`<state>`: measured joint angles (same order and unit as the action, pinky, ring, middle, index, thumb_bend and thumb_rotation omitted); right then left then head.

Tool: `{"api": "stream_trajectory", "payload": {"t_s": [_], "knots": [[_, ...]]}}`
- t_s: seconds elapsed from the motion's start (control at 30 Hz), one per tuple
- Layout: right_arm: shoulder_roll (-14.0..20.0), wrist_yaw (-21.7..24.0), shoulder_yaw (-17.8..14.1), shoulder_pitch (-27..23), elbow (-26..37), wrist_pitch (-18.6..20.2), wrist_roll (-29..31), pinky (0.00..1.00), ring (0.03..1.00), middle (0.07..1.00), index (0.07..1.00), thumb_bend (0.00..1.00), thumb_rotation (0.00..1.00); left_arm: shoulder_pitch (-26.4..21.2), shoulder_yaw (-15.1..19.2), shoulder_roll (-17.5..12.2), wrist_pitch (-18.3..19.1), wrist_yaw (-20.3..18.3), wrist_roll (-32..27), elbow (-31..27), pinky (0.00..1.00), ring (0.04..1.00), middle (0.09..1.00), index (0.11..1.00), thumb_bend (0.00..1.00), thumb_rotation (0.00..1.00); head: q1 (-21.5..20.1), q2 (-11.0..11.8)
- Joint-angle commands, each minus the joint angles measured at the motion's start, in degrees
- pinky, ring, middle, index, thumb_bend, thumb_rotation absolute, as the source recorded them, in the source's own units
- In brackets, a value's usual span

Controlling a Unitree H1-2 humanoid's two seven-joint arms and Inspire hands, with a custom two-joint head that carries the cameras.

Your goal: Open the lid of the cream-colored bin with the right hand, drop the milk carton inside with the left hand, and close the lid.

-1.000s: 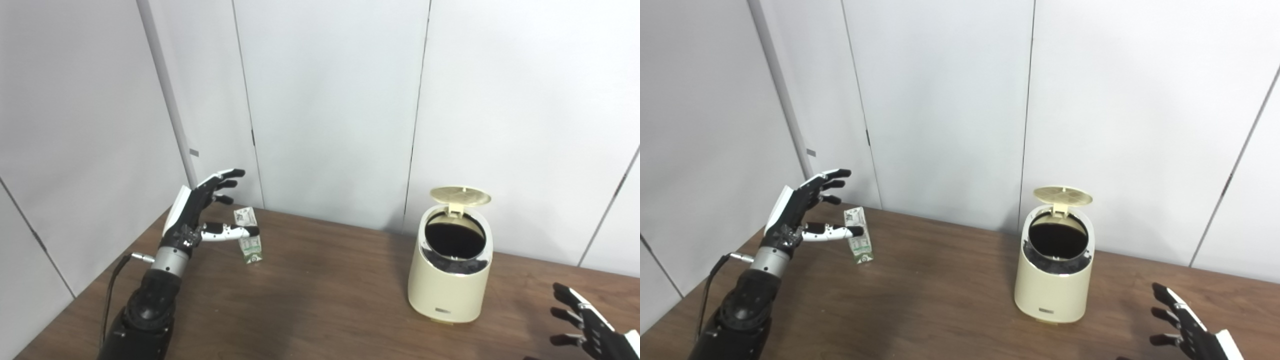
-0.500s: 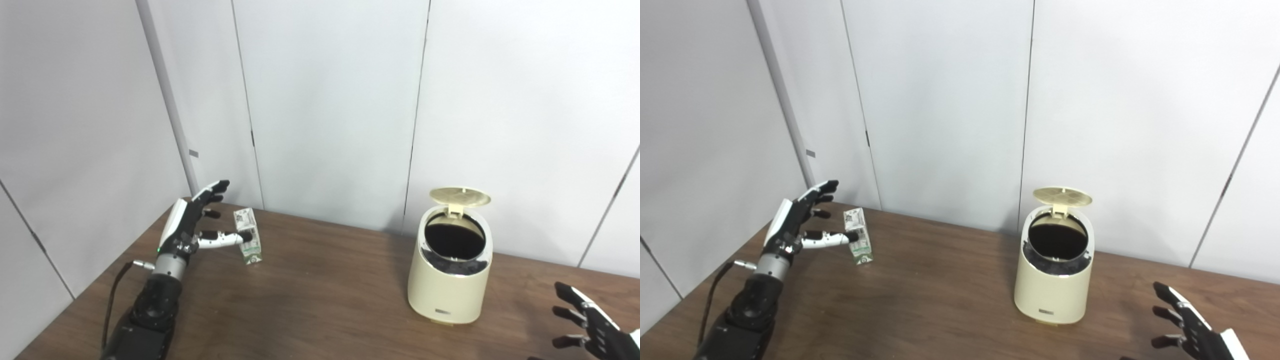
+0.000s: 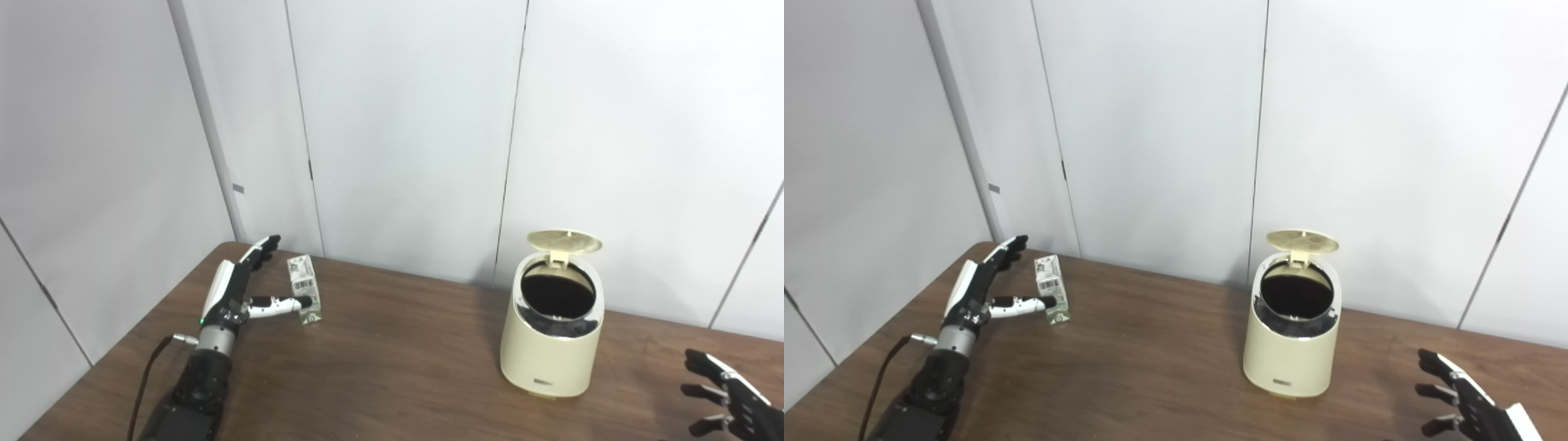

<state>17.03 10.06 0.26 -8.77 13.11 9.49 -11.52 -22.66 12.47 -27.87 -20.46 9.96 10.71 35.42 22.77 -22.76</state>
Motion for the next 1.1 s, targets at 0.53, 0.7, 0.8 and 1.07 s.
{"api": "stream_trajectory", "payload": {"t_s": [0.53, 0.7, 0.8, 1.07], "knots": [[2.6, 0.88, -0.97, -1.12, 3.38, 0.46, 0.59, 0.5, 0.784, 0.876, 0.862, 0.87, 0.3, -4.59, -0.74, 0.59, -4.05, 2.62, -2.42, 4.66, 0.69, 0.727, 0.745, 0.775, 0.94, 0.11, -0.14, -0.81], [2.68, 1.07, -1.04, -1.02, 3.69, 0.75, 0.84, 0.52, 0.794, 0.877, 0.867, 0.86, 0.29, -5.18, -0.88, 0.49, -5.11, 3.1, -2.42, 6.22, 0.69, 0.722, 0.741, 0.764, 0.95, 0.11, -0.02, -1.25], [2.71, 1.09, -1.0, -0.85, 3.52, 0.45, 0.86, 0.54, 0.804, 0.879, 0.869, 0.85, 0.28, -5.2, -1.03, 0.52, -5.22, 3.66, -2.14, 6.43, 0.68, 0.714, 0.734, 0.757, 0.94, 0.1, -0.05, -1.4], [3.22, 1.18, -0.79, -0.16, 3.68, -0.2, 0.08, 0.55, 0.799, 0.879, 0.873, 0.86, 0.34, -5.33, -0.92, 0.64, -5.11, 3.75, -3.23, 7.25, 0.67, 0.688, 0.713, 0.739, 0.9, 0.07, -0.31, -1.89]]}}
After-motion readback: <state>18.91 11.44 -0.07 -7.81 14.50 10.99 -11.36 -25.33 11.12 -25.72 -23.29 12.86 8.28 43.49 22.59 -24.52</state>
